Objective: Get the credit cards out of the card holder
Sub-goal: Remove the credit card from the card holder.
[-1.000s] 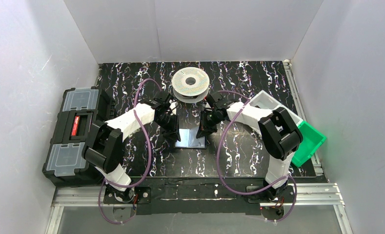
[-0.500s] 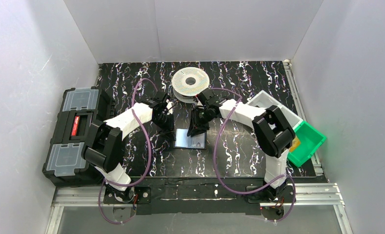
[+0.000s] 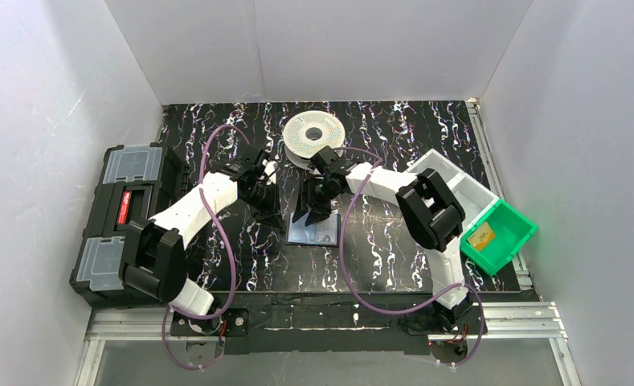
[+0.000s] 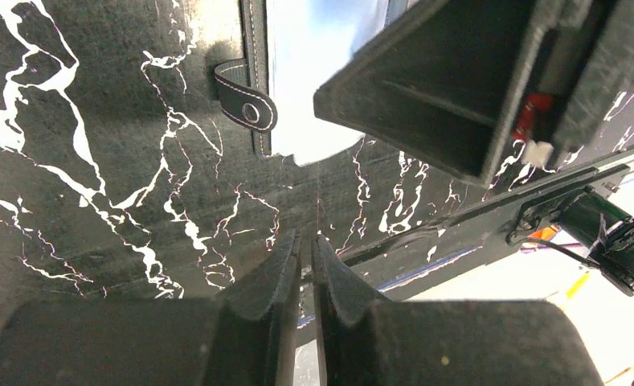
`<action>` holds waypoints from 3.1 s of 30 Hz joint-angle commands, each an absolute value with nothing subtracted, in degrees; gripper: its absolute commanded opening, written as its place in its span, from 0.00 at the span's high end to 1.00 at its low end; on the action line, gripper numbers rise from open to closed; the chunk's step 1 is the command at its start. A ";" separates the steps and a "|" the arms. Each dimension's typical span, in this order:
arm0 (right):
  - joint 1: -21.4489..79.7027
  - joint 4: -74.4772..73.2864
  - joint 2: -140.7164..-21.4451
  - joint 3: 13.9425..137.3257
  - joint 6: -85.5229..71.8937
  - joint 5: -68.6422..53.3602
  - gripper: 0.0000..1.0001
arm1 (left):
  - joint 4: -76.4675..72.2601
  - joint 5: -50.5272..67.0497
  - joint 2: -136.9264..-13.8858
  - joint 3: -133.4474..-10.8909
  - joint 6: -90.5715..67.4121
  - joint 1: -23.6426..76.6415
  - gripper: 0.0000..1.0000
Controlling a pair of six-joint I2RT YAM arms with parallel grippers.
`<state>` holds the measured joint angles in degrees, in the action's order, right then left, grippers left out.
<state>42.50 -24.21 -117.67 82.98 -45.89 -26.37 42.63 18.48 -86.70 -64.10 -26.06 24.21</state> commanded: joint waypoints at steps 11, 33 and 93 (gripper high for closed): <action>43.00 -20.61 -119.01 85.07 -48.93 -28.11 0.26 | 44.78 22.11 -84.80 -64.95 -26.30 23.91 0.91; 36.29 -28.72 -99.23 67.27 -44.44 -15.85 0.58 | 30.91 32.91 -100.86 -69.41 -34.22 28.08 0.68; 38.41 -31.02 -115.03 72.51 -44.09 -16.00 0.94 | 8.43 45.28 -103.09 -56.08 -44.60 23.94 1.00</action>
<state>37.54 -31.44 -111.53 72.66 -44.01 -19.03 9.93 41.80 -106.37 -56.73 -43.90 24.29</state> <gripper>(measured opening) 0.065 0.018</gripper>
